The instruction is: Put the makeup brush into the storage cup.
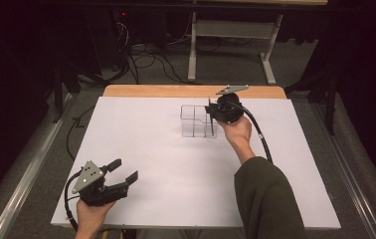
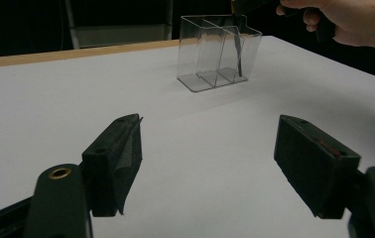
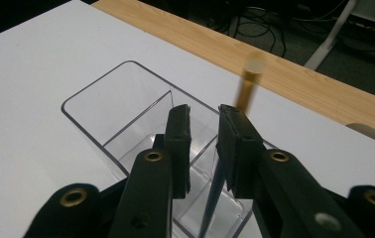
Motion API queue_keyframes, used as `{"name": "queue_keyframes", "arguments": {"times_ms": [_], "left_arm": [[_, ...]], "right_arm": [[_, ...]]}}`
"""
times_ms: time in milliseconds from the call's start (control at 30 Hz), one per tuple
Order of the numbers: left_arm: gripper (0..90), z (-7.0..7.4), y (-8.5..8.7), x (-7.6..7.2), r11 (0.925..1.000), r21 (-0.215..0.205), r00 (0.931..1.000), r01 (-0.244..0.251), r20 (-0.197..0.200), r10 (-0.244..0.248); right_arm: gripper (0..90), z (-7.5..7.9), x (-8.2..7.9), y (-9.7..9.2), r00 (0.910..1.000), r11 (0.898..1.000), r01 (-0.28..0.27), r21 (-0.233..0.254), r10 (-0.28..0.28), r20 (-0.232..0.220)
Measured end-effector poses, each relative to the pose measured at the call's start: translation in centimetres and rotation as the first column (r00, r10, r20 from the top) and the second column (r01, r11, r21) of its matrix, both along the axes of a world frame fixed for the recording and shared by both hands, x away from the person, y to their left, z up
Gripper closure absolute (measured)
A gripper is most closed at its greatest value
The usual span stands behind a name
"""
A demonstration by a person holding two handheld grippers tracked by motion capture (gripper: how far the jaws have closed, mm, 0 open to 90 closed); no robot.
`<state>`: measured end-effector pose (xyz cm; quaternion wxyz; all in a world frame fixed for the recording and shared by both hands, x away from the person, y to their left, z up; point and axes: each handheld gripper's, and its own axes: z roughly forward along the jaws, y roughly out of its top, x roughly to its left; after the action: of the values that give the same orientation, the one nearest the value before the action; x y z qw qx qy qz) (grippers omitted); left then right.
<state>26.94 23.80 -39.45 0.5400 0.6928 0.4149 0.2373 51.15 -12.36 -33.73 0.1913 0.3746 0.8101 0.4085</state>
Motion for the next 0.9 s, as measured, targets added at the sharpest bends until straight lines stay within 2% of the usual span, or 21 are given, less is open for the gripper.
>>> {"name": "queue_keyframes", "arguments": {"times_ms": [167, 433, 700, 900], "left_arm": [[27.0, 0.0, -0.1, 0.0, 1.0000, 0.007, 1.0000, -0.001, 0.001, 0.001], [27.0, 0.0, -0.1, 0.1, 1.0000, 0.006, 1.0000, -0.003, -0.001, 0.003], [26.9, -0.1, 0.0, 0.1, 1.0000, 0.001, 1.0000, -0.007, -0.005, 0.007], [27.0, -0.1, 0.0, 0.1, 1.0000, 0.004, 1.0000, -0.007, -0.006, 0.007]], "right_arm": [[74.0, 0.1, -0.7, -0.9, 1.0000, 1.000, 0.006, 0.005, -0.006, 0.004], [66.6, 1.0, -1.9, -2.0, 0.9997, 0.999, -0.008, 0.049, 0.007, 0.025], [58.9, 1.7, -2.7, -2.4, 0.9986, 0.998, -0.026, 0.052, 0.024, 0.047], [55.3, 2.0, -3.2, -2.7, 0.9986, 0.997, -0.031, 0.073, 0.028, 0.044]]}}
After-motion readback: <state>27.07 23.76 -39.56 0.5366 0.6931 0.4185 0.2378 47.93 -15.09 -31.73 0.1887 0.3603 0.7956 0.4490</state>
